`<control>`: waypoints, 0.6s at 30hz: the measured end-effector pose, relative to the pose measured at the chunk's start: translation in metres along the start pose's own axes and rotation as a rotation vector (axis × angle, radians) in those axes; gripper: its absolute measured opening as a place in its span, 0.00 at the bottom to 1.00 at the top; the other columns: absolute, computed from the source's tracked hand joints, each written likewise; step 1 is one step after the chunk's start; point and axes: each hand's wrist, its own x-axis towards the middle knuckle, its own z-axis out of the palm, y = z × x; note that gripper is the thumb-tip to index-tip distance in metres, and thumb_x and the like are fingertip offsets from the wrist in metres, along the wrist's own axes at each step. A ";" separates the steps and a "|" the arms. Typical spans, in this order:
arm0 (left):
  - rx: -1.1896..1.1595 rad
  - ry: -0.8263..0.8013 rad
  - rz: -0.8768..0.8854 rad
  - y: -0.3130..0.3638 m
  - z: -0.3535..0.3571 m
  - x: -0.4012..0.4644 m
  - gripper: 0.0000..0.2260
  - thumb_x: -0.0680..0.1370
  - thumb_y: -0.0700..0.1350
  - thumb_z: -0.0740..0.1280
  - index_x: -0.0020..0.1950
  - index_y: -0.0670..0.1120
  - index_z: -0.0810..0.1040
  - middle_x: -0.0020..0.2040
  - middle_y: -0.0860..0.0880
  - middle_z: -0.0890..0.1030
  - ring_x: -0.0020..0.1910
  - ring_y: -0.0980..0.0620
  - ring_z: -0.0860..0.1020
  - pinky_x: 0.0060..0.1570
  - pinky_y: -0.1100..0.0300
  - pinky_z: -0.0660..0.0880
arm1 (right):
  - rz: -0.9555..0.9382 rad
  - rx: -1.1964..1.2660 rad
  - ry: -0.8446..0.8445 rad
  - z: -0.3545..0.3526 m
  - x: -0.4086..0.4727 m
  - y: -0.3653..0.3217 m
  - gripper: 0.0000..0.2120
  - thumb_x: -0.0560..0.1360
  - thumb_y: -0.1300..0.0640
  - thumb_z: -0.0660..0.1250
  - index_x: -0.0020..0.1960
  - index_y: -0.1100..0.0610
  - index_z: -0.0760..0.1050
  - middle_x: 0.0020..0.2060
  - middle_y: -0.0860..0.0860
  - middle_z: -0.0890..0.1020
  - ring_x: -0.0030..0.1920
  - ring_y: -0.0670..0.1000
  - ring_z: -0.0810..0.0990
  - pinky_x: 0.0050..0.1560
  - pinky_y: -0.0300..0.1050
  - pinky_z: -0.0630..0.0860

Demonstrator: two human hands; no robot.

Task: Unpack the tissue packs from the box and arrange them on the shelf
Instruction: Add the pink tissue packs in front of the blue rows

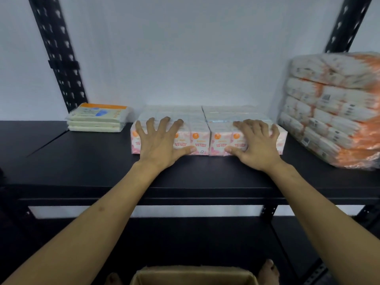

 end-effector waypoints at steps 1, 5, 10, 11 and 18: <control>-0.010 0.008 -0.005 0.000 0.000 -0.002 0.42 0.69 0.79 0.58 0.79 0.61 0.60 0.80 0.49 0.61 0.78 0.36 0.55 0.73 0.28 0.44 | 0.001 -0.011 0.010 0.000 -0.002 -0.002 0.42 0.67 0.24 0.54 0.75 0.43 0.64 0.73 0.50 0.68 0.76 0.57 0.60 0.74 0.70 0.45; -0.085 0.076 -0.008 0.005 -0.007 -0.011 0.43 0.69 0.77 0.63 0.80 0.61 0.58 0.81 0.45 0.58 0.80 0.38 0.52 0.74 0.29 0.40 | 0.025 -0.037 0.003 -0.009 -0.011 -0.009 0.45 0.69 0.24 0.55 0.80 0.44 0.55 0.78 0.52 0.61 0.80 0.57 0.53 0.75 0.71 0.43; -0.209 0.205 0.079 0.017 -0.024 -0.034 0.42 0.73 0.64 0.71 0.81 0.53 0.56 0.81 0.41 0.57 0.81 0.41 0.53 0.79 0.38 0.44 | 0.018 -0.014 0.082 -0.022 -0.032 -0.029 0.46 0.73 0.26 0.58 0.82 0.48 0.48 0.81 0.53 0.51 0.82 0.55 0.44 0.77 0.64 0.38; -0.221 0.216 0.105 0.020 -0.027 -0.043 0.40 0.75 0.63 0.70 0.81 0.52 0.56 0.81 0.41 0.56 0.81 0.41 0.53 0.80 0.40 0.46 | 0.014 0.001 0.087 -0.025 -0.040 -0.034 0.45 0.74 0.28 0.59 0.82 0.48 0.49 0.82 0.52 0.49 0.82 0.54 0.44 0.78 0.63 0.39; -0.204 0.080 0.037 0.036 -0.018 -0.119 0.26 0.86 0.61 0.48 0.80 0.50 0.64 0.84 0.46 0.51 0.82 0.48 0.52 0.76 0.46 0.63 | 0.057 0.008 0.060 -0.018 -0.129 -0.072 0.27 0.84 0.42 0.44 0.72 0.50 0.73 0.75 0.52 0.71 0.74 0.53 0.67 0.71 0.54 0.64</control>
